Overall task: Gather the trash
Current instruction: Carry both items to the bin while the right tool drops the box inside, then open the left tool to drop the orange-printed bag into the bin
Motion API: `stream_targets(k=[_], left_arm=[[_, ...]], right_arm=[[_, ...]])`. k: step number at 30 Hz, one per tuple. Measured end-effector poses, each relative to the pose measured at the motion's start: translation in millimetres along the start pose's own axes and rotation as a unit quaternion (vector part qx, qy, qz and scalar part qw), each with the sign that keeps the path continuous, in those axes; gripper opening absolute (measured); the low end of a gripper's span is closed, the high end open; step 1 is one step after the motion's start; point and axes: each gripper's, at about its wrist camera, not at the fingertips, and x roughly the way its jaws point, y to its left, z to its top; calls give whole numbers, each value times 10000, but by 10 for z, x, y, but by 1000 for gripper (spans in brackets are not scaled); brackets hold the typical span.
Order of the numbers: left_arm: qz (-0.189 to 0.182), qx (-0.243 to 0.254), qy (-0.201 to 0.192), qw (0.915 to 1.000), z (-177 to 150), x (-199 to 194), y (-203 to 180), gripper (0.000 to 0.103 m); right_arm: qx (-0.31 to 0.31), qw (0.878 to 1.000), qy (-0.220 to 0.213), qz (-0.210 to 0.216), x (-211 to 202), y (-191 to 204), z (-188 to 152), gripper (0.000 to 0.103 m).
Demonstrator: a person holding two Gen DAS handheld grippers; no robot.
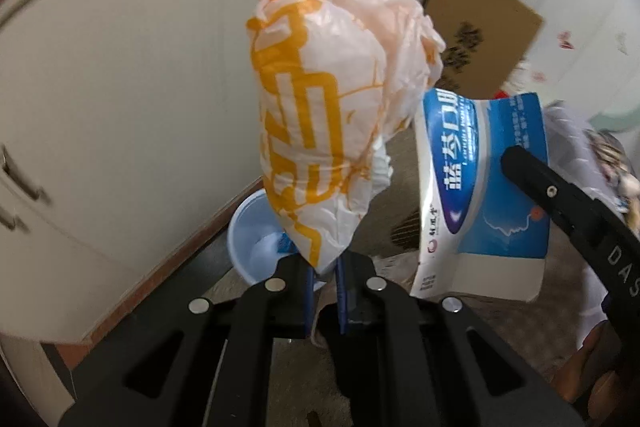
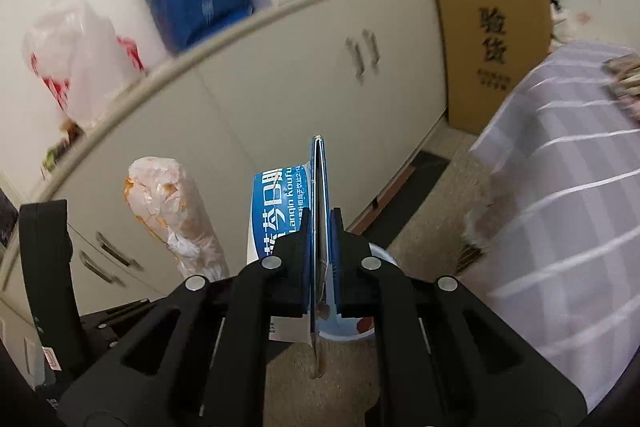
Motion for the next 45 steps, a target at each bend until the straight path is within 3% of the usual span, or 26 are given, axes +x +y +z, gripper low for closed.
stream_targets(k=[4, 7, 8, 10, 11, 15, 25, 33, 39, 42, 44, 45], left_arm=[[170, -396, 254, 9987, 15, 351, 293, 9], [218, -611, 409, 9971, 3, 537, 380, 9], [230, -643, 441, 9967, 29, 590, 421, 9], [267, -689, 516, 9959, 45, 697, 441, 9], [266, -704, 543, 9957, 75, 733, 459, 9], [270, -727, 672, 9947, 33, 884, 439, 9], [155, -568, 1203, 9910, 17, 1376, 447, 9], [155, -502, 1620, 9854, 27, 1794, 378, 9], [161, -428, 1676, 9848, 114, 1916, 295, 10], [119, -457, 1614, 9858, 182, 1918, 305, 18], [160, -522, 1643, 9849, 212, 1955, 304, 48], [176, -556, 1637, 9848, 211, 1959, 321, 52]], right_arm=[[-25, 9996, 299, 4, 496, 97, -35, 9], [75, 9991, 395, 111, 834, 67, -41, 18], [126, 9989, 423, 161, 921, 46, -52, 22], [253, 9977, 554, 283, 1124, 2, -89, 50], [251, 9978, 578, 194, 1177, -11, -101, 52], [174, 9978, 635, 102, 1256, -69, -212, 52], [74, 9968, 742, -303, 1341, -238, -396, 64], [298, 9945, 810, -592, 1456, -429, -438, 70], [449, 9941, 838, -527, 1480, -491, -428, 71], [551, 9939, 819, -487, 1464, -512, -414, 71], [611, 9939, 777, -480, 1437, -533, -402, 71], [623, 9939, 772, -477, 1431, -536, -391, 71]])
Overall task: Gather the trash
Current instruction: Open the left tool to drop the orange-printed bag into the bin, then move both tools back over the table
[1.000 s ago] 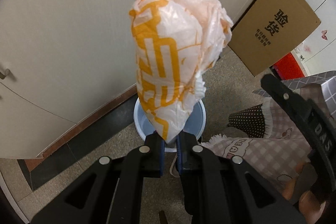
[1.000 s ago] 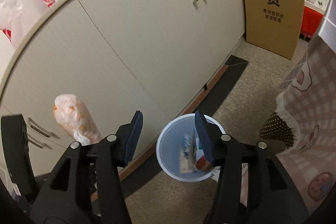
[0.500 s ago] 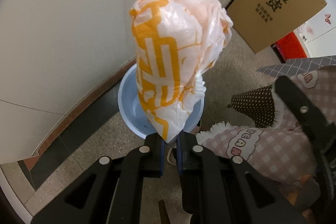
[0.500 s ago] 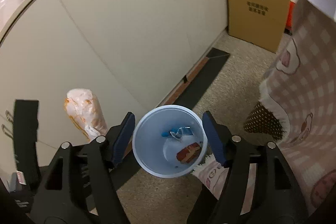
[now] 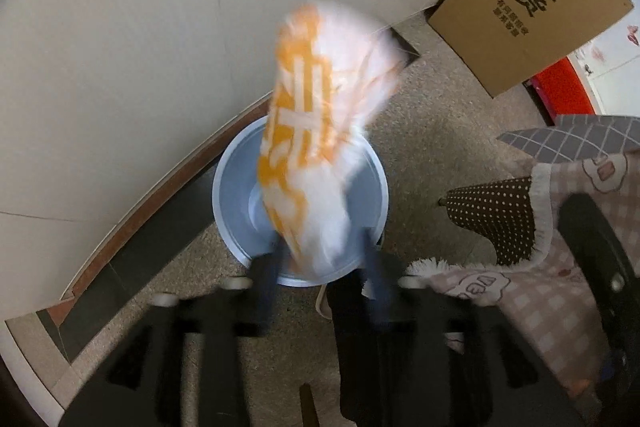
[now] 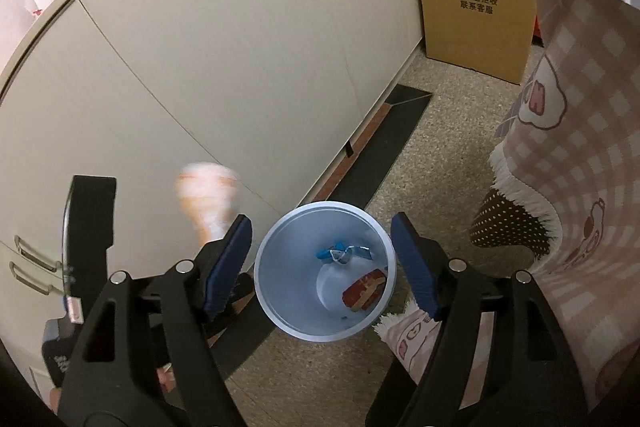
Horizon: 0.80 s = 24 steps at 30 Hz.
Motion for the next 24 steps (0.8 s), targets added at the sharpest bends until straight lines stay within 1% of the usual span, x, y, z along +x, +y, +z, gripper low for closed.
stream_targets(k=[3, 6, 12, 14, 18, 22, 24], left_arm=[[54, -34, -8, 10000, -16, -10, 22, 53], [31, -122, -44, 9999, -67, -81, 73, 53], [-12, -328, -324, 9989, -202, -420, 158, 53], [-40, -367, -481, 9982, -255, -587, 174, 53], [61, -330, -843, 9959, -357, -926, 201, 53], [225, -442, -1301, 9903, -501, -1377, 299, 53], [272, -467, -1523, 9869, -549, -1592, 314, 54]], right_arm=[[57, 10000, 23, 35, -21, -14, 9, 71], [84, 9999, 36, 67, -52, -21, 9, 71], [48, 9999, 12, 125, -157, 37, 12, 71], [21, 9999, -20, 145, -219, 76, 13, 71], [-70, 9997, -136, 210, -431, 193, 8, 72], [-289, 9984, -319, 373, -721, 365, 25, 73], [-461, 9966, -520, 433, -953, 482, 33, 74]])
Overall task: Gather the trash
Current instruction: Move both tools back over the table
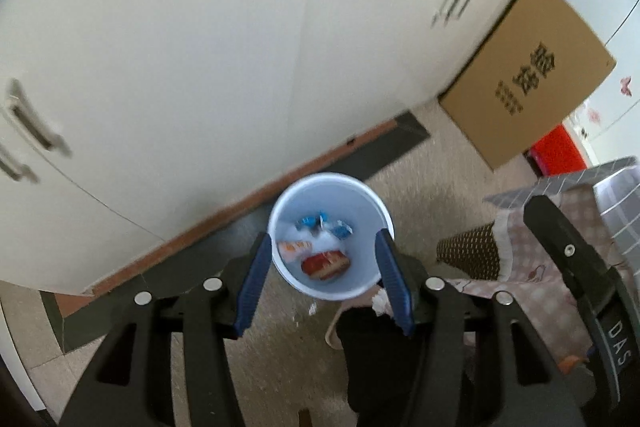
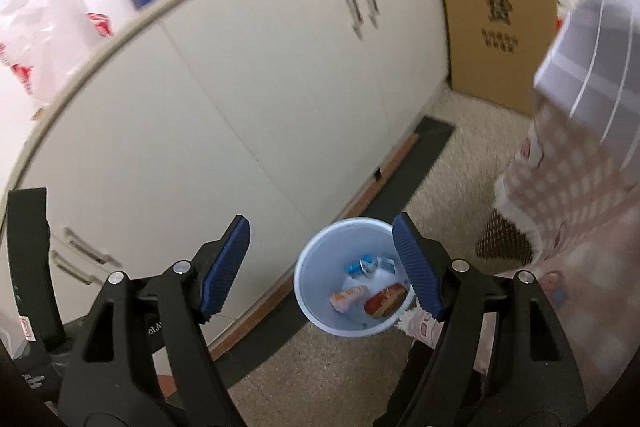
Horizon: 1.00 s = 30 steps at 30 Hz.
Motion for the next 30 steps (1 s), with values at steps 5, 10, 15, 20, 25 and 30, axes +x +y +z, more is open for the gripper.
stream_targets(k=[5, 10, 15, 20, 25, 30], left_arm=[[116, 75, -753, 9971, 44, -636, -69, 57], [-25, 249, -1288, 9914, 8, -1156, -334, 63], [-328, 935, -1626, 9817, -93, -1512, -941, 66], [-774, 1472, -1560, 9737, -276, -1637, -1541, 67], [-1108, 2071, -1361, 9625, -436, -1562, -2210, 67], [-1302, 2701, -1046, 9482, -662, -1428, -2771, 67]], right_arm=[[-285, 9985, -427, 191, -504, 243, 102, 75], [-282, 9941, -958, 428, -1149, 294, 256, 76], [43, 9895, -1436, 167, -1766, -46, 432, 78], [333, 9842, -1701, -356, -2243, -607, 463, 78], [732, 9776, -1652, -1083, -2552, -1388, 405, 78], [977, 9734, -1219, -1676, -2614, -2022, 285, 78]])
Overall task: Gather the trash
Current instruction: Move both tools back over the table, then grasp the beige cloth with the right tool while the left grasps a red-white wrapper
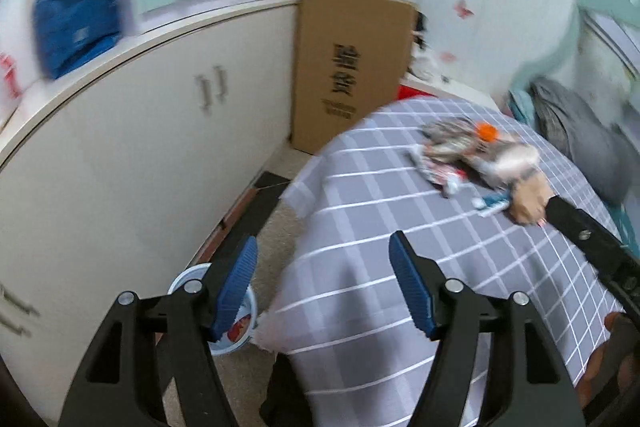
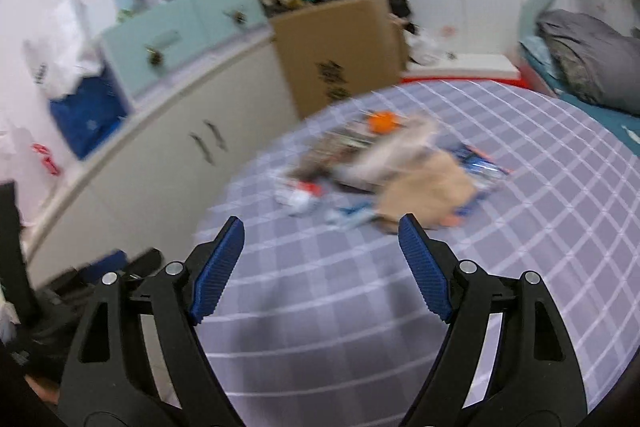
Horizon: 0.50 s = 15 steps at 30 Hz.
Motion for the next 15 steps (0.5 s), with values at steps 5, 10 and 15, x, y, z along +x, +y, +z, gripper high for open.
stream_targets(k=[5, 10, 15], left_arm=[[-172, 361, 209, 9990, 62, 198, -393, 67], [-282, 480, 361, 9978, 157, 384, -615, 71], [-377, 554, 462, 9967, 268, 578, -786, 72]], right_arm=[[-121, 9987, 356, -350, 165, -351, 41, 78], [-511, 9962, 557, -442, 390, -371, 122, 78], [-595, 9948, 703, -444, 637, -408, 135, 76]])
